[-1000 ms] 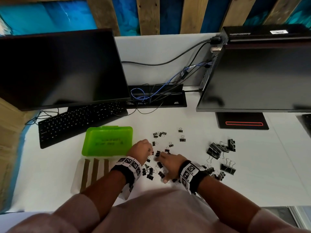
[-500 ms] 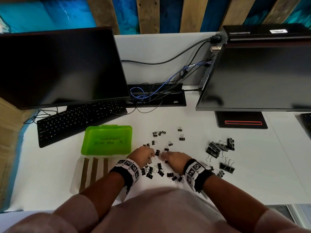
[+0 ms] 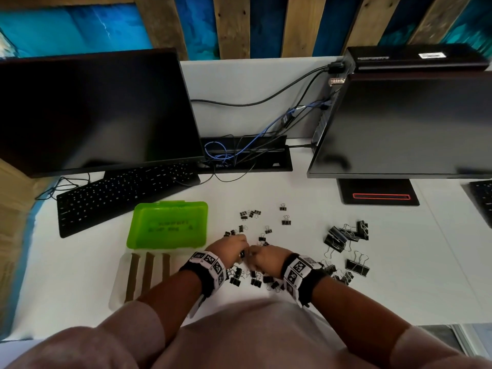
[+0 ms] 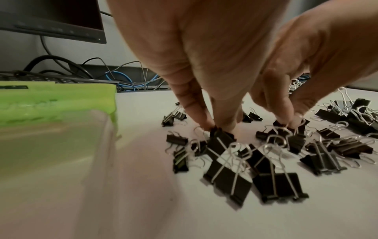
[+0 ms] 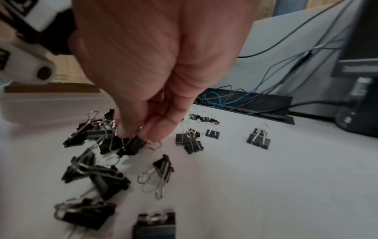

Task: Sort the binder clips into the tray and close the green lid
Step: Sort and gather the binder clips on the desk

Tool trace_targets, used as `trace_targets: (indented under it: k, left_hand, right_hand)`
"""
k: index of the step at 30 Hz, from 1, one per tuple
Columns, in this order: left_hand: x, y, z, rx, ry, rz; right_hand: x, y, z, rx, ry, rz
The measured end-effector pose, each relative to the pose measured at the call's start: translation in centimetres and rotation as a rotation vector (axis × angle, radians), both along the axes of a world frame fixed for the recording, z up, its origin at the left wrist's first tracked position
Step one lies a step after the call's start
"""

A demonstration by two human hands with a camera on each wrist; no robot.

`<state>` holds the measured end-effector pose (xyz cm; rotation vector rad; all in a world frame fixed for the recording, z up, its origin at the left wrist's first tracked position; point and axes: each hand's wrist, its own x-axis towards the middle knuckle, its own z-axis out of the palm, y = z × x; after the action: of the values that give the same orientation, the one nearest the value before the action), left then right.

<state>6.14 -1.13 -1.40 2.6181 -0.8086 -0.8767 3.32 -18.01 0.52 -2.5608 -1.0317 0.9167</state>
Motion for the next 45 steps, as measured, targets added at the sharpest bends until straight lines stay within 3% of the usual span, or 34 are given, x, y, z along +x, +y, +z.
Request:
trace_targets:
  k: [9, 19, 23, 26, 30, 34, 45]
  left_hand:
    - [-0.1, 0.9, 0.7, -0.045, 0.077, 0.229]
    - [-1.1, -1.6, 3.1, -0.228, 0.121, 0.292]
    - [-1.6, -2.7, 3.3, -0.268, 0.173, 0.279]
    - [-2.6, -4.1, 3.8, -0.136, 0.221, 0.083]
    - [-4.1, -6.7, 3.7, 0.046, 0.231, -0.058]
    - [-5.5, -8.5, 3.3, 0.223, 0.096, -0.191]
    - [-5.0, -8.2, 2.5, 0.197, -0.017, -0.021]
  right_hand:
    - [0.2, -5.2, 0.4, 0.324, 0.088, -0.582]
    - [-1.0, -7.1, 0.3, 0.322, 0.138, -0.782]
    - [-1.6, -7.0, 0.8, 0.288, 0.118, -0.718]
    - [-2.3, -7.3, 0.9, 0.218, 0.064, -0.651]
    - [-3.0, -8.2, 1.0, 0.218, 0.064, -0.708]
    - [-4.1, -8.8, 0.4, 0.180, 0.082, -0.713]
    - [-4.2, -9.6, 0.0, 0.213, 0.097, -0.773]
